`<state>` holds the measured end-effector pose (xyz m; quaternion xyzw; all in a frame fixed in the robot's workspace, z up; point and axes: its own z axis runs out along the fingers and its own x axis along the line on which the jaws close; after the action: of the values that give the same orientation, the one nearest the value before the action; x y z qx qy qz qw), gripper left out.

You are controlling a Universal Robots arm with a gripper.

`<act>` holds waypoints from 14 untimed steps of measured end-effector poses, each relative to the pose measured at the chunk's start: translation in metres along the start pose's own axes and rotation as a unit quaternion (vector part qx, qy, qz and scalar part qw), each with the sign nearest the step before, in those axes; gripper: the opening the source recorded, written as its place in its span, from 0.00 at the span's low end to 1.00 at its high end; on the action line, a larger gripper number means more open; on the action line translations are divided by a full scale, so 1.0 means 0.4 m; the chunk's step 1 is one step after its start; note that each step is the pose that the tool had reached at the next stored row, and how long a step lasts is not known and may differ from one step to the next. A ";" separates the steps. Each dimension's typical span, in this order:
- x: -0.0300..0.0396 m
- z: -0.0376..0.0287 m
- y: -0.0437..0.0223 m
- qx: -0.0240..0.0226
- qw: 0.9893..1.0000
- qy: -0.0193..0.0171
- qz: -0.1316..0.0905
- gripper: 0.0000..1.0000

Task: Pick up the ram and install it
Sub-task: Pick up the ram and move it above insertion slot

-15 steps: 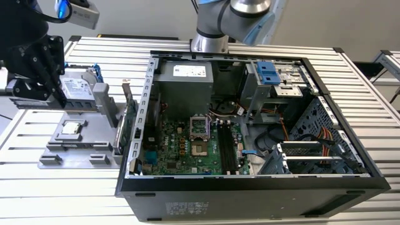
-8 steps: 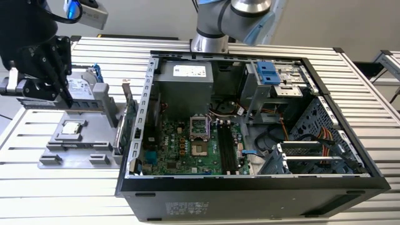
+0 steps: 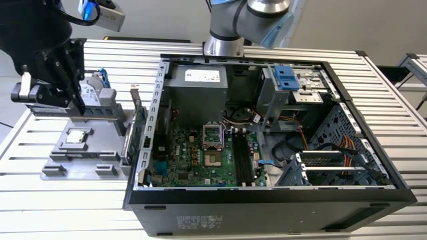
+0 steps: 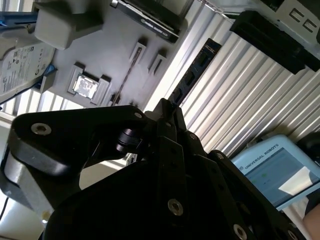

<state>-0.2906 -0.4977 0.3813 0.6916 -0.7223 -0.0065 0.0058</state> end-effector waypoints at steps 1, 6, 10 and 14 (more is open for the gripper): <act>0.000 0.000 -0.004 0.000 1.000 0.000 0.000 0.00; -0.001 0.000 -0.021 0.000 1.000 0.000 0.000 0.00; -0.002 -0.001 -0.036 0.000 1.000 0.000 0.000 0.00; -0.002 -0.001 -0.050 0.000 1.000 0.000 0.000 0.00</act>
<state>-0.2705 -0.4977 0.3813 0.6915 -0.7223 -0.0066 0.0058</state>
